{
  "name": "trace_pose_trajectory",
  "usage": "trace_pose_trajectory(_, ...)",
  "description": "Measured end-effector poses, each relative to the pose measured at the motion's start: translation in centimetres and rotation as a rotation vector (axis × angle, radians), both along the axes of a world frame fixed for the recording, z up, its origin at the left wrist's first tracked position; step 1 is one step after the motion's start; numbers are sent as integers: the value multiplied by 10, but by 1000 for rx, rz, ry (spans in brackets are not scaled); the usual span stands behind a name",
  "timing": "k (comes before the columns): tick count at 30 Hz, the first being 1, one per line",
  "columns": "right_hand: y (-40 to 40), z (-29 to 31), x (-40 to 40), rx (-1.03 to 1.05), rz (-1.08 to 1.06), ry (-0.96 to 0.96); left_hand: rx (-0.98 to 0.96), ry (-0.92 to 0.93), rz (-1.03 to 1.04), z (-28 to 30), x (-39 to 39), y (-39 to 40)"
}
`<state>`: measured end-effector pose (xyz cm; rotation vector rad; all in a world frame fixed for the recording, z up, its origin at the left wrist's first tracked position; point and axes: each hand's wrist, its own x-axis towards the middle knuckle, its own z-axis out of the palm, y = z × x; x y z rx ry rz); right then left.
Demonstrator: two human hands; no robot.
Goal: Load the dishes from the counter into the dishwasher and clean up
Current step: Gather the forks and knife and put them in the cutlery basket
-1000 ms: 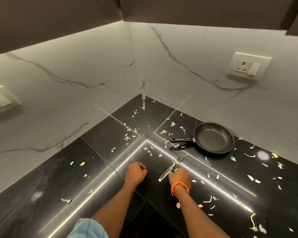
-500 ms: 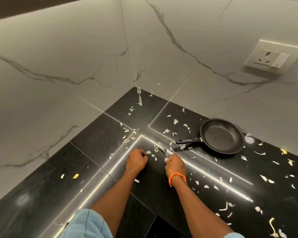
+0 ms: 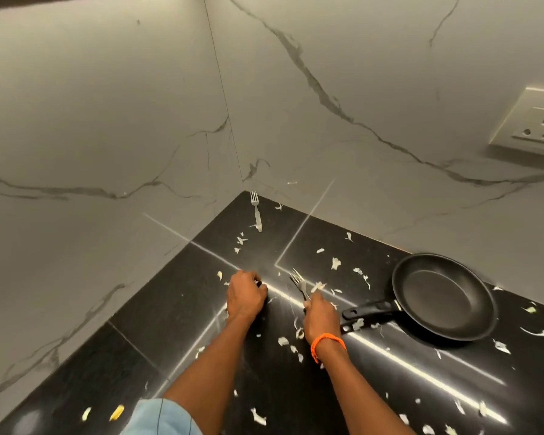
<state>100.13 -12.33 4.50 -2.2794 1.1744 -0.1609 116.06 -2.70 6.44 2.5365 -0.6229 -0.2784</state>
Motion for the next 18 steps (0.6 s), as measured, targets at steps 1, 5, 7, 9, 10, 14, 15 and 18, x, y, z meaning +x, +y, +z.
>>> trace_pose_trajectory(1, -4, -3, 9, -23, 1, -39, -1, -10, -5, 1, 15, -9)
trace_pose_trajectory(5, -6, -18, 29, -67, -13, -270, 17, -42, -43, 2, 53, -38)
trace_pose_trajectory(7, -11, -24, 32, -103, -28, -338, 15, -43, -80, 3, 66, -57)
trace_pose_trajectory(9, -20, -29, 38, -139, -46, -368, 21, -60, -136, 4, 83, -78)
trace_pose_trajectory(10, -22, -30, 40, -154, -55, -369, 35, -62, -169, 6, 93, -86)
trace_pose_trajectory(14, -22, -40, 54, -228, -71, -371, 199, -56, -296, 9, 142, -110)
trace_pose_trajectory(15, -22, -40, 58, -244, -70, -370, 264, -57, -320, 12, 154, -114)
trace_pose_trajectory(18, -25, -39, 64, -271, -88, -358, 376, -45, -370, 11, 173, -128)
